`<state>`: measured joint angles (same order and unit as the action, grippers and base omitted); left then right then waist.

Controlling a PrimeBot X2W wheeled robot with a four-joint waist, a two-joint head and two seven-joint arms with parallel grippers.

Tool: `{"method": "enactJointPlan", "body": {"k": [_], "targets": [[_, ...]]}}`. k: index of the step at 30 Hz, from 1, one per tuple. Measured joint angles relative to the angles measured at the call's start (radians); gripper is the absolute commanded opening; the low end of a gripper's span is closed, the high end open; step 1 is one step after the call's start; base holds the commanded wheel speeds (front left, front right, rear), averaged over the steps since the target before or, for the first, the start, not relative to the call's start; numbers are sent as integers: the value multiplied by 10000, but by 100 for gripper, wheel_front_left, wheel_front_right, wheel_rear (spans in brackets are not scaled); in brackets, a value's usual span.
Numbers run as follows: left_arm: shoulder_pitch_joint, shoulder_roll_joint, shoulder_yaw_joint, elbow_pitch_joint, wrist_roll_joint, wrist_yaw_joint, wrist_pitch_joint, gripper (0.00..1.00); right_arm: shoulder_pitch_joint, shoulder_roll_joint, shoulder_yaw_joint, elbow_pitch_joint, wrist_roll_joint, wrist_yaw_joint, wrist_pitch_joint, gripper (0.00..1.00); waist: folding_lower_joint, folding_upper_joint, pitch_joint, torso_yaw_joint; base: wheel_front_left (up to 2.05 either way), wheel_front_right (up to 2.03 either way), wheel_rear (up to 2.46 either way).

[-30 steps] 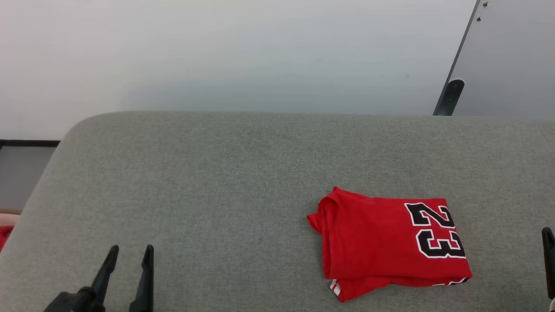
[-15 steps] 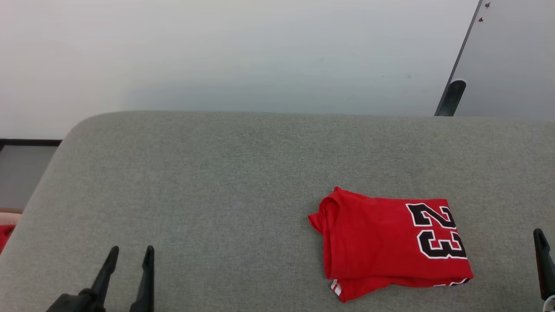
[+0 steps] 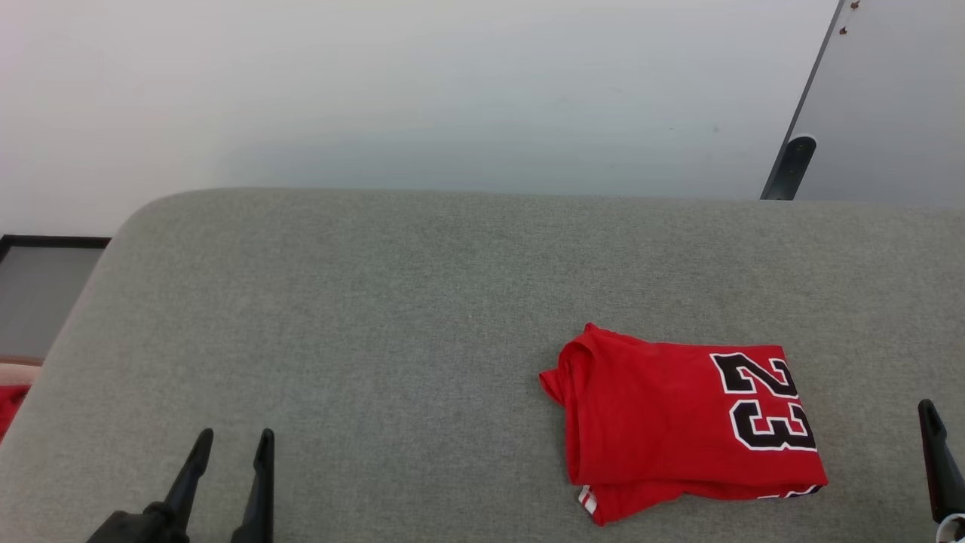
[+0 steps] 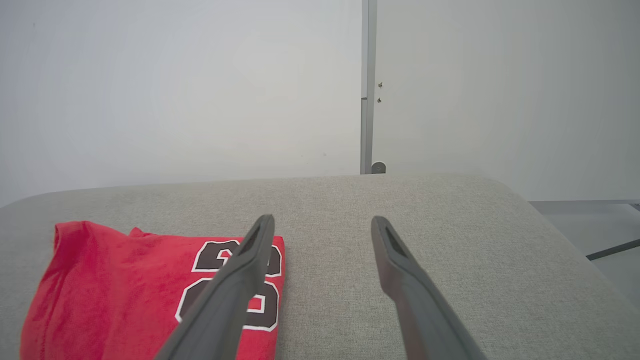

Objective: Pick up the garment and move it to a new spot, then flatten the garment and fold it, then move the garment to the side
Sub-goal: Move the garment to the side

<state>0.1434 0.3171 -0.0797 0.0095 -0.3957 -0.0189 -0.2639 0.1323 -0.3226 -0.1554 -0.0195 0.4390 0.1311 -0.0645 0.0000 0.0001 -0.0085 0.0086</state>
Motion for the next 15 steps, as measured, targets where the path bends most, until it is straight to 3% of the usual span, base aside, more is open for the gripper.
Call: {"method": "enactJointPlan", "body": {"k": [5,9,12,15], "targets": [[-36,-4,-113,-4,-2,-2,54,100,-242,-159,303,140,10,0,167,100,0,0,57,73,0,0,0],[-302,-8,-259,-29,0,-75,88,100,-1121,-715,880,433,267,0,999,100,0,0,226,120,0,0,0],[-634,-33,-393,-13,0,-132,130,100,-1964,-1323,1570,872,495,0,2577,100,0,0,434,170,0,0,0],[-988,-115,-583,111,15,-234,144,100,-2579,-1992,2357,1469,949,0,5005,100,0,0,704,242,0,0,0]]}}
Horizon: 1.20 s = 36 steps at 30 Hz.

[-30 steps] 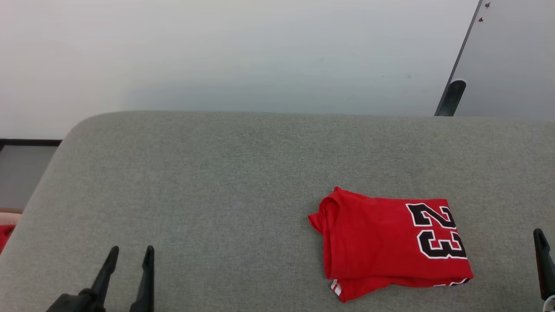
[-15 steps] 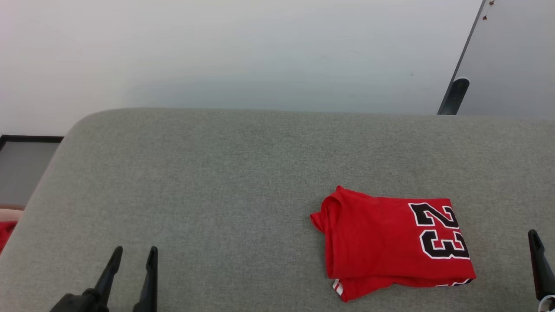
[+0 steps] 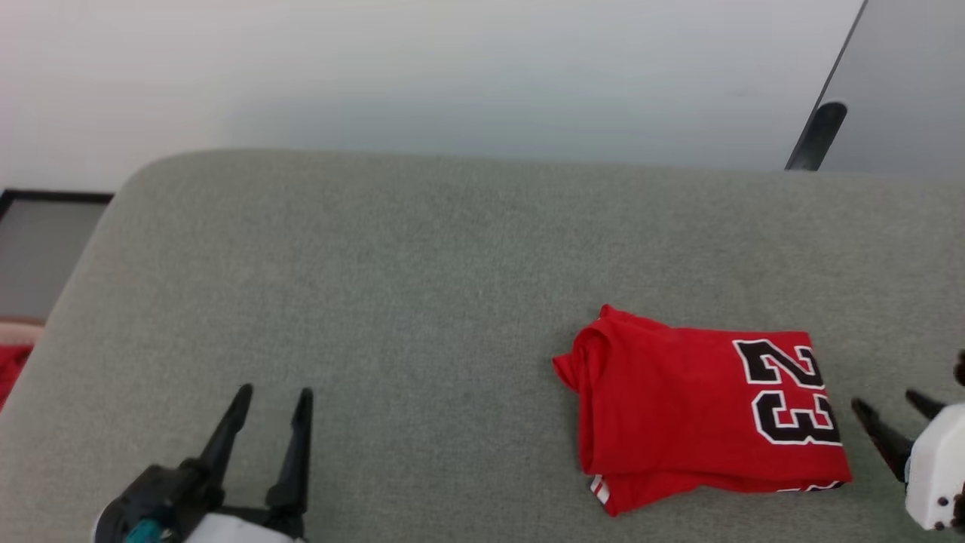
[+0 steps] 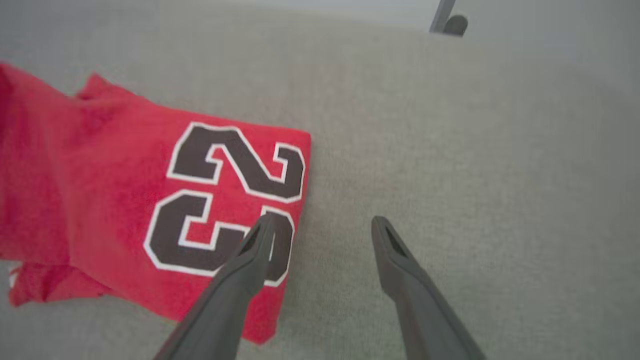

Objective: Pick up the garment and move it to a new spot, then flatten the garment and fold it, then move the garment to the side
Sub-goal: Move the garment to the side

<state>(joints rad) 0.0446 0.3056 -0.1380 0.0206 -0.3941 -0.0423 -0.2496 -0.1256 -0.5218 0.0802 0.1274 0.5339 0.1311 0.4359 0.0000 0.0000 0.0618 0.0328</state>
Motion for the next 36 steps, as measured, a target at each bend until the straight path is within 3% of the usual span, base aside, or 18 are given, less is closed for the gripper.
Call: {"method": "enactJointPlan", "body": {"k": [4,8,13,18,19,20,21,22,31,36], "targets": [[-424,-157,-161,245,33,-107,-15,100,-848,-575,454,215,800,0,2364,100,0,0,377,156,0,0,0],[-722,-284,-230,454,44,-196,-61,100,-1416,-706,506,316,1340,0,3622,100,0,0,745,345,0,0,0],[-1058,-435,-232,667,86,-299,-102,100,-1654,-763,721,523,1599,0,4583,100,0,0,1180,598,0,0,0],[-1369,-568,-205,826,165,-428,-107,100,-1894,-702,936,882,1521,0,4780,100,0,0,1593,802,0,0,0],[-1448,-610,-198,846,173,-458,-107,100,-1961,-681,941,932,1496,0,4734,91,0,0,1665,836,0,0,0],[-1525,-656,-192,857,201,-474,-109,100,-1996,-669,972,972,1478,0,4704,45,0,0,1733,870,0,0,0],[-1583,-698,-186,880,245,-508,-117,100,-2030,-673,1011,991,1476,0,4667,31,0,0,1789,901,0,0,0],[-1633,-734,-173,897,265,-520,-117,100,-2090,-667,1047,1020,1480,0,4594,0,0,0,1839,928,0,0,0],[-1715,-842,61,957,435,-692,-119,100,-2224,-435,947,1239,1781,13,3597,0,0,0,1902,672,0,0,0],[-1724,-840,81,844,541,-736,-121,100,-2194,-1018,284,1279,1797,4,3014,0,0,0,1874,252,0,0,0]]}}
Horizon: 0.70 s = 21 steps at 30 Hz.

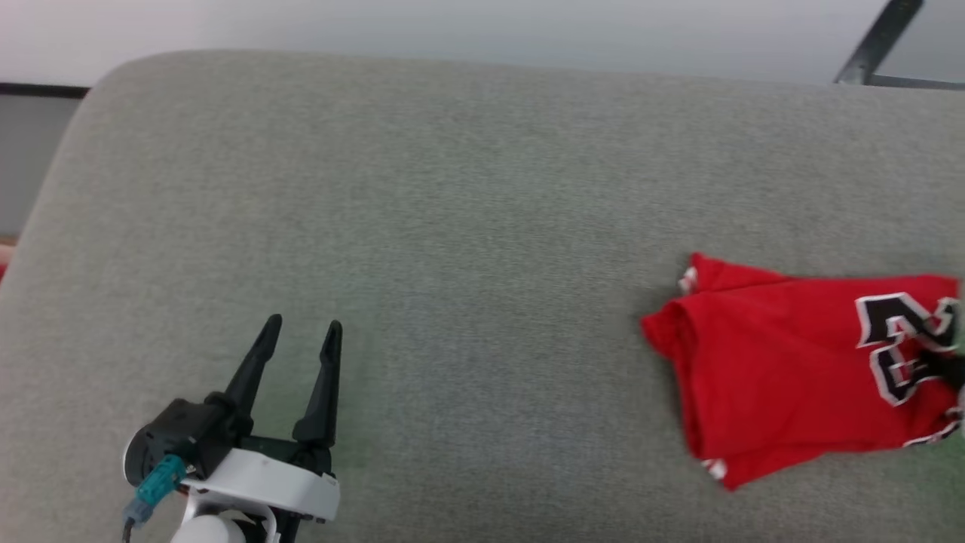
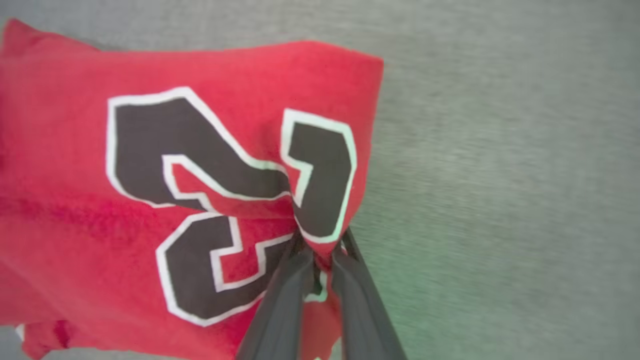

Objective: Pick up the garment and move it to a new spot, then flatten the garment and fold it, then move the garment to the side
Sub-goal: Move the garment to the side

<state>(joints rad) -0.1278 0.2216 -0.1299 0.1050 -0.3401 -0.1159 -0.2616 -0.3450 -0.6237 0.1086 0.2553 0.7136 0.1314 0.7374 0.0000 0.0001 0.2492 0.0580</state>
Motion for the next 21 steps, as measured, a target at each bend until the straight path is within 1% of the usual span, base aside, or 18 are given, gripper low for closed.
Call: {"method": "enactJointPlan", "body": {"k": [5,9,14,18,21], "targets": [[-249,94,-52,-291,159,-73,0,100,35,-619,-932,150,23,0,-395,0,0,0,104,-459,0,0,0],[-477,207,-215,-474,176,-84,0,100,12,-1055,-1586,554,-130,0,-617,0,0,0,288,-803,0,0,0],[-927,353,-577,-650,251,-88,0,100,-455,-1168,-2282,1193,-270,0,-984,0,0,0,582,-1194,0,0,0],[-1318,466,-876,-731,314,-115,69,100,-829,-1231,-2520,1720,-508,0,-1369,0,0,0,857,-1435,0,0,0],[-1530,585,-986,-763,309,-115,121,100,-1129,-1221,-2591,2090,-800,0,-1927,0,0,0,1065,-1578,0,0,0]]}}
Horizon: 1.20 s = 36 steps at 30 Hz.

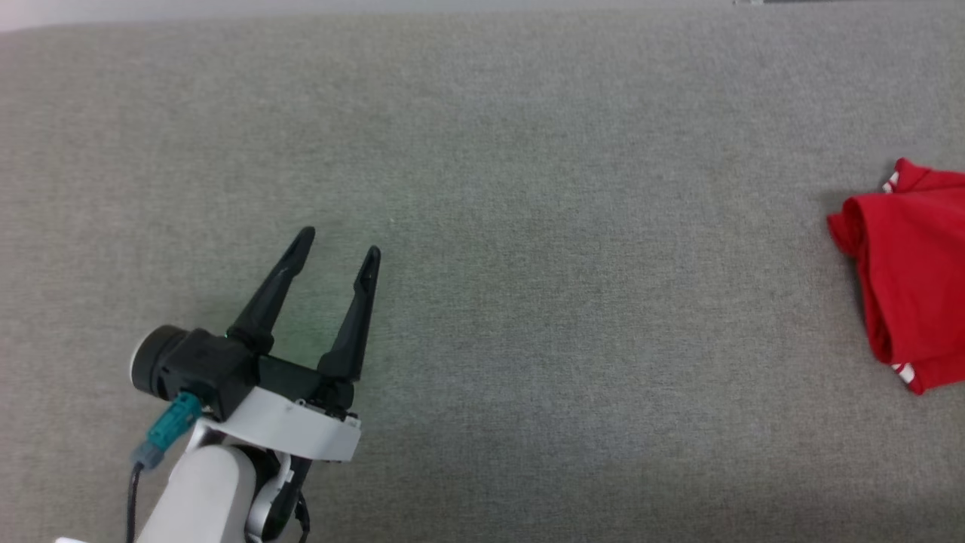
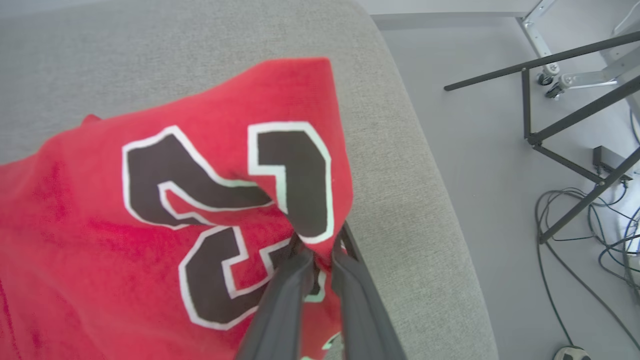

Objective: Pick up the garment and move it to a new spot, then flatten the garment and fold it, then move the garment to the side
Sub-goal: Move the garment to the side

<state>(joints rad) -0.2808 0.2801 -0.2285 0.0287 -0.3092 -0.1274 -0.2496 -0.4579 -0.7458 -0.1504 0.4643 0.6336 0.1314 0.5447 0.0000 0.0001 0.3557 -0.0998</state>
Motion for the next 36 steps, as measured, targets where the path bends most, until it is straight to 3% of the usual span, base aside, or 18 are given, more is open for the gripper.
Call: {"method": "enactJointPlan", "body": {"k": [10,20,21,23,24,36], "targets": [[-260,280,-81,4,-115,-2,65,100,-834,299,207,1352,-1440,0,-1678,0,0,0,584,-232,0,0,0],[-382,476,-77,-50,-119,17,117,100,-1476,683,376,2690,-2125,0,-2913,0,0,0,825,-163,0,0,0],[-389,483,-84,-46,-121,33,119,100,-1531,717,374,2821,-2136,0,-3012,3,0,0,816,-155,0,0,0],[-390,487,-90,-19,-123,42,128,100,-1627,767,433,3070,-2197,-2,-3135,62,0,0,762,-141,0,0,0],[-390,481,-90,-17,-136,42,127,100,-1651,769,506,3145,-2230,0,-3239,100,0,0,726,-132,0,0,0],[36,372,136,539,-487,127,-31,100,-1790,556,1858,2629,-2150,-2,-3956,100,0,0,-334,29,0,0,0]]}}
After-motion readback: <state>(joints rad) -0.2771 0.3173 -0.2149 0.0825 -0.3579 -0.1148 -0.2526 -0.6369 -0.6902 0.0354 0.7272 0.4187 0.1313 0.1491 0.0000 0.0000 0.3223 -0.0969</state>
